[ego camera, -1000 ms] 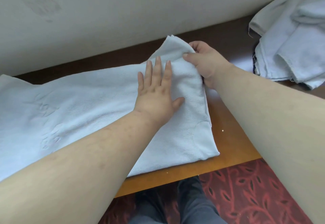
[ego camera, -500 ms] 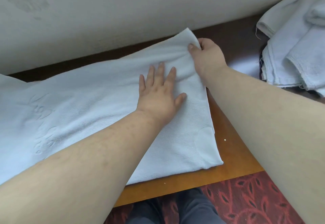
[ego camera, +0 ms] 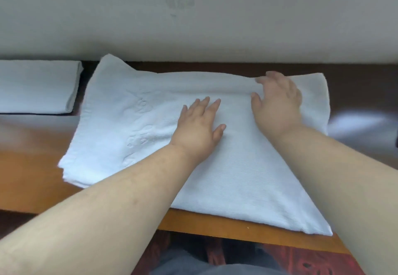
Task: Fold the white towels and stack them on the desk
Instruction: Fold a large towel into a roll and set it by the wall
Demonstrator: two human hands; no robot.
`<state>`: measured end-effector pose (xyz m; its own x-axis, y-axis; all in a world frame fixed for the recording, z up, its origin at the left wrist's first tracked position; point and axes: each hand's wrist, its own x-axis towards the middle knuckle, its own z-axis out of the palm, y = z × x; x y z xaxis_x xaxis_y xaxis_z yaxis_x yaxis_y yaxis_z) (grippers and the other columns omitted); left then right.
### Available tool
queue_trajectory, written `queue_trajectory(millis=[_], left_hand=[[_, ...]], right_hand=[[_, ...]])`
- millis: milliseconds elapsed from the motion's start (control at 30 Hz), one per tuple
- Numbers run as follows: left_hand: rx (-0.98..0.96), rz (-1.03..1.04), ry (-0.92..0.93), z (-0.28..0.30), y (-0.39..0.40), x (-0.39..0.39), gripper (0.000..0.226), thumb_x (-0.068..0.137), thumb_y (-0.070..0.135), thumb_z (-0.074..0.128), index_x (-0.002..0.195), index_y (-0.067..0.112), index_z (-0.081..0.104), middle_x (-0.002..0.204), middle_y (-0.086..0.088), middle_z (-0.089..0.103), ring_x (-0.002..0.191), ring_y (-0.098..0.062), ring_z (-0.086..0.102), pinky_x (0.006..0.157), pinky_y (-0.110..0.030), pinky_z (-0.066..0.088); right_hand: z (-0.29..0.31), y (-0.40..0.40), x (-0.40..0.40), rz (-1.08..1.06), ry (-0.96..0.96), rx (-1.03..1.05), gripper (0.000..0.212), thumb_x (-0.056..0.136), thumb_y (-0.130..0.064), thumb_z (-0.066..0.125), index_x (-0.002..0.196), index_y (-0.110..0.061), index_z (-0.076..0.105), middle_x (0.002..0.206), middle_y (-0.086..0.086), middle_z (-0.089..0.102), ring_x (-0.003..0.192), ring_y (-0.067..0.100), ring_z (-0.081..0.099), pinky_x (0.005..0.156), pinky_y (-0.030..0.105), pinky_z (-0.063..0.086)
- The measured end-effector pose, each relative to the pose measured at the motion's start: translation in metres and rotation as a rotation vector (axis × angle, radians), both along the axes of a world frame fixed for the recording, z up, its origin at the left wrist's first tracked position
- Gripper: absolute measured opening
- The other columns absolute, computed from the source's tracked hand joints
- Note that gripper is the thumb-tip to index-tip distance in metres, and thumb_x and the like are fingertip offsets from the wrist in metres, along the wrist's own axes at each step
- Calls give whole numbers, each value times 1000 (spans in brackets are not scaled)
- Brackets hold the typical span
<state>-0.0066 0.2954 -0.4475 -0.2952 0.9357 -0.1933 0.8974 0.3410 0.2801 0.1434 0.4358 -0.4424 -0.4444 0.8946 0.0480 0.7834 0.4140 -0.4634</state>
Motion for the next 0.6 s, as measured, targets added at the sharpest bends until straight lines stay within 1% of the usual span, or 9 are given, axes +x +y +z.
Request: queue_trajectory(millis=[67, 100, 167, 267, 333, 400, 467, 533, 600], left_hand=[[-10, 123, 54, 1, -34, -37, 65, 99, 51, 35, 156, 27, 15, 163, -3, 15, 150, -24, 6, 120, -44, -1], [-34, 185, 80, 1, -50, -53, 65, 99, 52, 34, 156, 28, 14, 163, -3, 13, 150, -24, 4, 120, -46, -3], [-130, 300, 127, -1, -82, -84, 66, 98, 56, 30, 156, 31, 10, 164, -4, 8, 150, -26, -1, 119, -51, -6], [-275, 345, 89, -9, -111, -98, 72, 95, 65, 23, 155, 35, -3, 164, -4, -9, 149, -30, -10, 117, -57, -6], [-292, 316, 63, -16, -121, -97, 74, 94, 67, 20, 154, 35, -10, 163, -5, -17, 149, -31, -13, 118, -57, -2], [-289, 292, 74, -20, -123, -91, 76, 93, 69, 18, 153, 34, -14, 162, -7, -20, 148, -33, -13, 118, -57, -1], [-258, 285, 45, -19, -124, -89, 76, 92, 70, 18, 153, 35, -11, 162, -6, -17, 149, -32, -11, 117, -56, 0], [-152, 314, -22, -16, -129, -98, 73, 93, 69, 22, 155, 34, 1, 164, -4, -3, 149, -28, -1, 117, -50, 6], [-2, 396, -86, -13, -143, -117, 68, 95, 63, 30, 154, 32, 17, 162, -1, 15, 146, -23, 13, 115, -44, 13]], right_hand=[[-3, -37, -38, 169, -56, -66, 41, 98, -31, 51, 138, -22, 53, 155, 6, 35, 146, 27, 24, 118, 43, 14], [-7, -53, -52, 219, -107, -124, 44, 100, -34, 47, 142, -23, 48, 159, 6, 29, 149, 27, 18, 120, 45, 11], [-22, -74, -69, 280, -272, -220, 55, 102, -45, 36, 153, -27, 29, 165, 4, 11, 152, 23, 2, 122, 47, 1], [-39, -74, -58, 340, -478, -153, 67, 98, -60, 16, 157, -33, 2, 166, -2, -9, 151, 19, -14, 121, 48, -7], [-41, -70, -54, 356, -510, -94, 70, 94, -65, 9, 156, -34, -3, 166, -3, -9, 151, 18, -13, 121, 48, -7], [-40, -65, -52, 362, -539, -73, 71, 94, -66, 8, 156, -35, -2, 166, -3, -6, 152, 18, -11, 122, 48, -4], [-35, -64, -53, 343, -543, -79, 71, 94, -67, 13, 157, -33, 6, 166, -2, 0, 152, 18, -6, 122, 47, -2], [-26, -68, -66, 233, -438, -108, 73, 93, -67, 24, 153, -27, 29, 164, 4, 17, 151, 23, 9, 123, 47, 5], [-13, -81, -96, 136, -270, -131, 70, 89, -63, 34, 138, -17, 50, 154, 10, 35, 144, 30, 24, 121, 47, 15]])
